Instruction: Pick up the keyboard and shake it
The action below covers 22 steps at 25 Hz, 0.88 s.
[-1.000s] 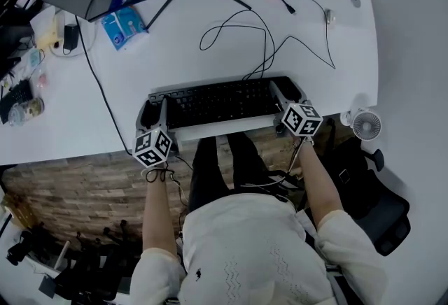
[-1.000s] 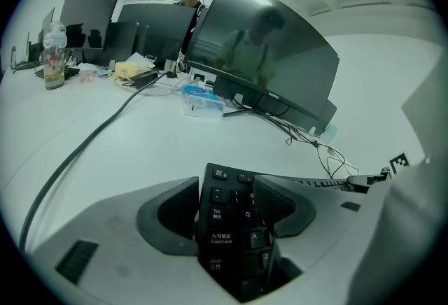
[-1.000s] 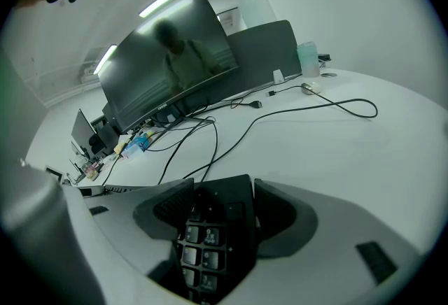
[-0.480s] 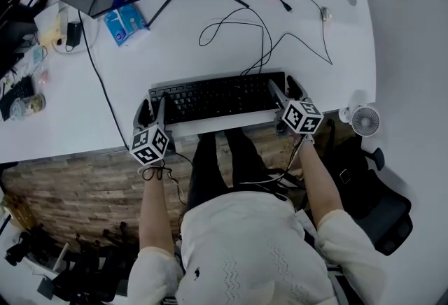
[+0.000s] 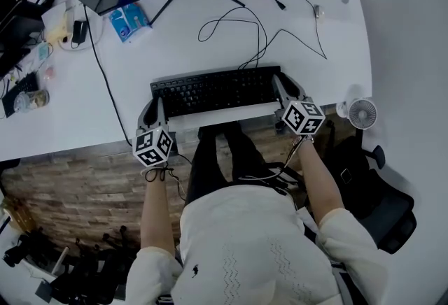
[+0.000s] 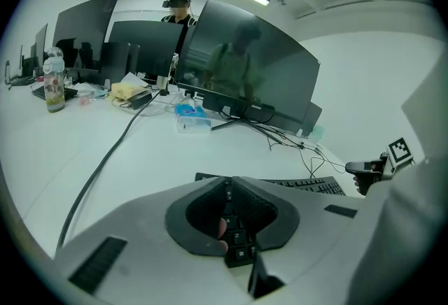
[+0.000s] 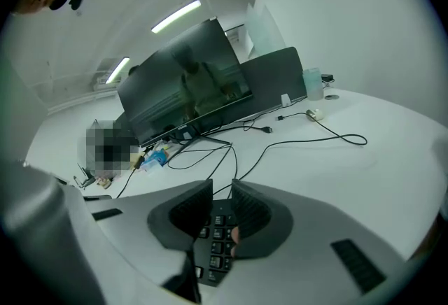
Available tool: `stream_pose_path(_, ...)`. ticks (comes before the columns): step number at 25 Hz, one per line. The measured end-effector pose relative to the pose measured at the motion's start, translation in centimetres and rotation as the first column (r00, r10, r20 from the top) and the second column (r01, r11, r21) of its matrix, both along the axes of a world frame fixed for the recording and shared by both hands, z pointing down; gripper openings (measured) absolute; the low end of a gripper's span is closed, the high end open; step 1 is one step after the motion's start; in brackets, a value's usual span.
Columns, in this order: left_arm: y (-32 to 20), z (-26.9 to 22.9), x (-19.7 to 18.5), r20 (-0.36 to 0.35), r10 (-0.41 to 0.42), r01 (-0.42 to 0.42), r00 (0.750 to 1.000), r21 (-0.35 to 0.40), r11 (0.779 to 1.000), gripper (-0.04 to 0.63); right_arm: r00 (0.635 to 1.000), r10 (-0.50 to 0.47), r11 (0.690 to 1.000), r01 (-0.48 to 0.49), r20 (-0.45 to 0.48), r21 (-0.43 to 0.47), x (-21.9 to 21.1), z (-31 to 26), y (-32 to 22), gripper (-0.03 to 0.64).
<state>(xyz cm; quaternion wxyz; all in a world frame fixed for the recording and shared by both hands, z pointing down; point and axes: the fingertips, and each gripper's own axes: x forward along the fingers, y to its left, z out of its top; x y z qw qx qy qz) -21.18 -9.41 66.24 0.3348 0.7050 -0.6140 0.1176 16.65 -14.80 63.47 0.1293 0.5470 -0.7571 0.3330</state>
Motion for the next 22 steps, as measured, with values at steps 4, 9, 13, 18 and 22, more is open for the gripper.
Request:
stream_pose_path(4, 0.5, -2.1, 1.0, -0.001, 0.024, -0.024, 1.0, 0.039, 0.999, 0.017, 0.999, -0.038, 0.999, 0.037, 0.019, 0.026, -1.6, -1.9, 0.9, 0.0)
stream_pose_path(9, 1.2, -4.4, 2.7, -0.03, 0.069, -0.067, 0.997, 0.083, 0.994, 0.015, 0.994, -0.082, 0.995, 0.078, 0.066, 0.057, -3.6, -4.2, 1.6, 0.0)
stream_pose_path(13, 1.6, -6.0, 3.3, -0.064, 0.079, -0.072, 0.995, 0.107, 0.992, 0.015, 0.991, -0.105, 0.992, 0.098, 0.088, 0.082, -4.7, -5.9, 2.1, 0.0)
stream_pose_path(18, 1.8, -8.6, 3.9, -0.049, 0.097, -0.088, 0.994, 0.162, 0.983, 0.015, 0.987, -0.133, 0.988, 0.125, 0.085, 0.095, -5.5, -7.2, 2.7, 0.0)
stream_pose_path(22, 2.3, -11.0, 4.7, -0.027, 0.123, -0.114, 0.992, 0.214, 0.97, 0.016, 0.985, -0.148, 0.983, 0.136, 0.092, 0.126, -6.2, -8.8, 3.0, 0.0)
